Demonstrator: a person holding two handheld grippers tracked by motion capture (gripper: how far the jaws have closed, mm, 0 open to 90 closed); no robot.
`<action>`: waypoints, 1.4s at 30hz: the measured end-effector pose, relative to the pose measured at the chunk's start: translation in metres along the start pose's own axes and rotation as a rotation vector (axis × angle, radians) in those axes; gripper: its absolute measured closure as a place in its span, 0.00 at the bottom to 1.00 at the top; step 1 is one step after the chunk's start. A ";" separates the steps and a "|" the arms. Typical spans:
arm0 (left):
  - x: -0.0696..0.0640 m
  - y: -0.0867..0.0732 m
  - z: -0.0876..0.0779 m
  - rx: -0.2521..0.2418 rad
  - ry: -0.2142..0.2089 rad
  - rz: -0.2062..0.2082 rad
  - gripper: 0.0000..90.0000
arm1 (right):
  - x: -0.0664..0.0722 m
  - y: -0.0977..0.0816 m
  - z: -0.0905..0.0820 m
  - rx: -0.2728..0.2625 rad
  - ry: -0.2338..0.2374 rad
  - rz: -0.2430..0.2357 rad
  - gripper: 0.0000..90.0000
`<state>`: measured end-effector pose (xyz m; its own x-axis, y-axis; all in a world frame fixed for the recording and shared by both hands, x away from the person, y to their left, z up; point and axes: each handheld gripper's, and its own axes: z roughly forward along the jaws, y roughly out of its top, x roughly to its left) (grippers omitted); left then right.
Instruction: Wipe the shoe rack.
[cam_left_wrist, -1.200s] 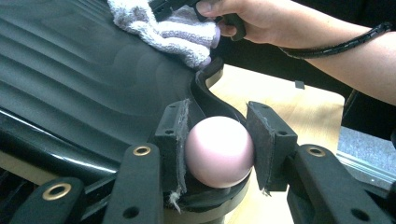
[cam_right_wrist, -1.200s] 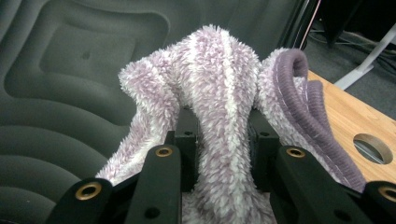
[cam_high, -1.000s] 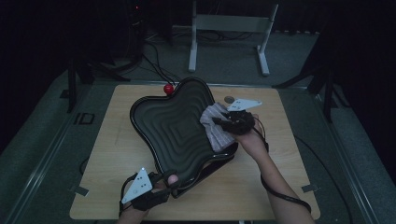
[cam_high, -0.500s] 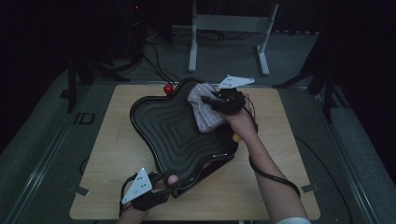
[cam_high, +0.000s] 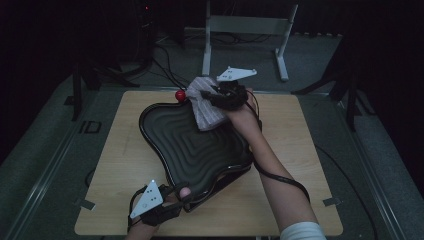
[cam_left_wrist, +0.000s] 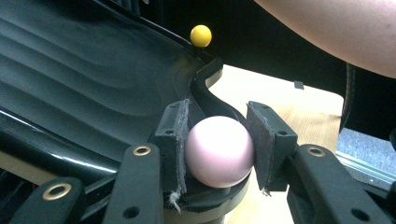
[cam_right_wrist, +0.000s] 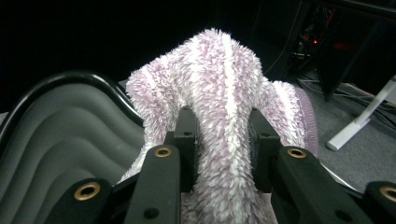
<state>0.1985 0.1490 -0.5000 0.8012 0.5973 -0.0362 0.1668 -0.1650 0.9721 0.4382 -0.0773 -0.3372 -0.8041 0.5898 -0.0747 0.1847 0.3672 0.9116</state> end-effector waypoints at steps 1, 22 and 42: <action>0.000 0.000 0.000 -0.001 0.000 -0.001 0.67 | 0.001 0.002 0.002 -0.003 0.001 0.000 0.79; 0.000 0.000 0.000 -0.001 -0.001 0.000 0.67 | -0.002 -0.016 0.041 0.129 -0.043 -0.013 0.78; 0.000 0.000 0.000 0.000 0.001 0.000 0.67 | 0.009 -0.052 0.016 0.122 -0.027 0.017 0.78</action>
<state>0.1987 0.1485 -0.4998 0.8005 0.5983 -0.0358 0.1670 -0.1652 0.9720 0.4306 -0.0796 -0.3918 -0.7850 0.6153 -0.0723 0.2666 0.4408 0.8571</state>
